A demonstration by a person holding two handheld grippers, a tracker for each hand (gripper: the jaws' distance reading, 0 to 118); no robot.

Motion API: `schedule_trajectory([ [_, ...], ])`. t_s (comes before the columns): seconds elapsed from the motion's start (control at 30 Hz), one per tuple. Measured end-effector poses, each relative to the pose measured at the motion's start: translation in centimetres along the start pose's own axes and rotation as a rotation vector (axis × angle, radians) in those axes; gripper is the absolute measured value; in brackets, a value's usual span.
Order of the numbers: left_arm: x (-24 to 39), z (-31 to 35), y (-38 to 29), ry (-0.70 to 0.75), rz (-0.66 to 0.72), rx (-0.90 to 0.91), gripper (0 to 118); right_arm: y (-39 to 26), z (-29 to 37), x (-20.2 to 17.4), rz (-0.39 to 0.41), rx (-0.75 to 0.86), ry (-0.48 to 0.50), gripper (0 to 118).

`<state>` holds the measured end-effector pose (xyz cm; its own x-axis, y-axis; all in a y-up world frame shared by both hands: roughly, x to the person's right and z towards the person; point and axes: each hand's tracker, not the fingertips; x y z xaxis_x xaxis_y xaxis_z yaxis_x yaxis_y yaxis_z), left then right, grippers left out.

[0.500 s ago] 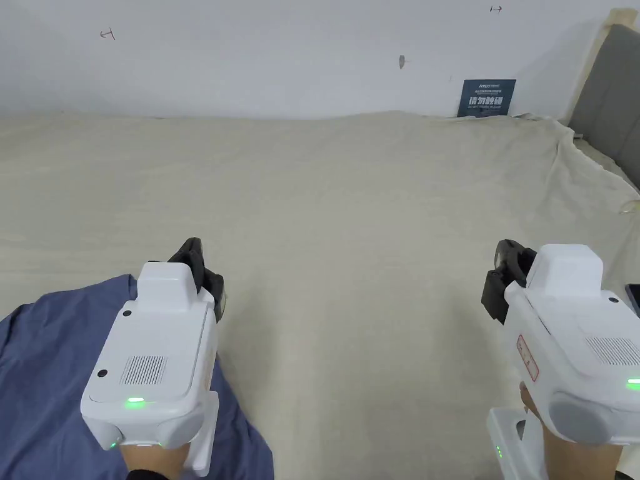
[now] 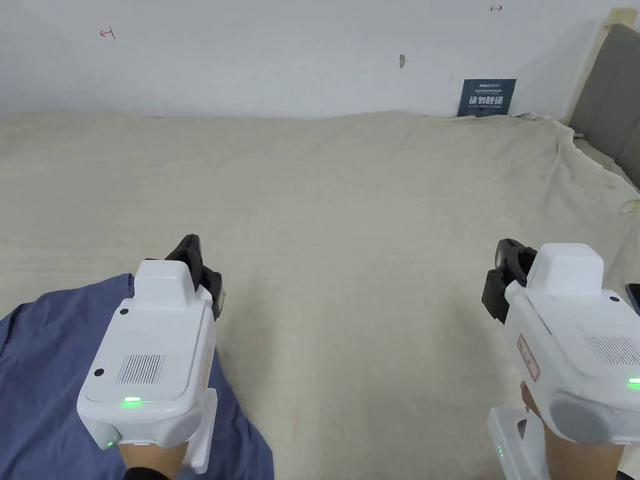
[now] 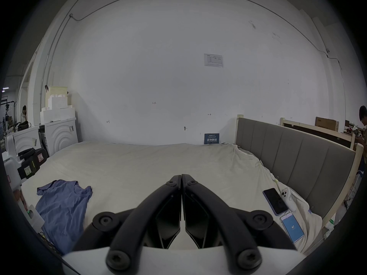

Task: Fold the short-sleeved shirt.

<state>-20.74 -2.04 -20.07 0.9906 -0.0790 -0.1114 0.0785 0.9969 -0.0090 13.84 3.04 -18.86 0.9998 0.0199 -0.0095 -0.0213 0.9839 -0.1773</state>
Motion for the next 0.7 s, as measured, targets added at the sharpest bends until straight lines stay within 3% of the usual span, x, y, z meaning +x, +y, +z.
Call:
schedule_trajectory([
  [0.7, -0.46, 0.07, 0.46, 0.004, -0.001, 0.015, 3, 0.22, -0.06, -0.29, 0.007, 0.003, 0.007, 0],
])
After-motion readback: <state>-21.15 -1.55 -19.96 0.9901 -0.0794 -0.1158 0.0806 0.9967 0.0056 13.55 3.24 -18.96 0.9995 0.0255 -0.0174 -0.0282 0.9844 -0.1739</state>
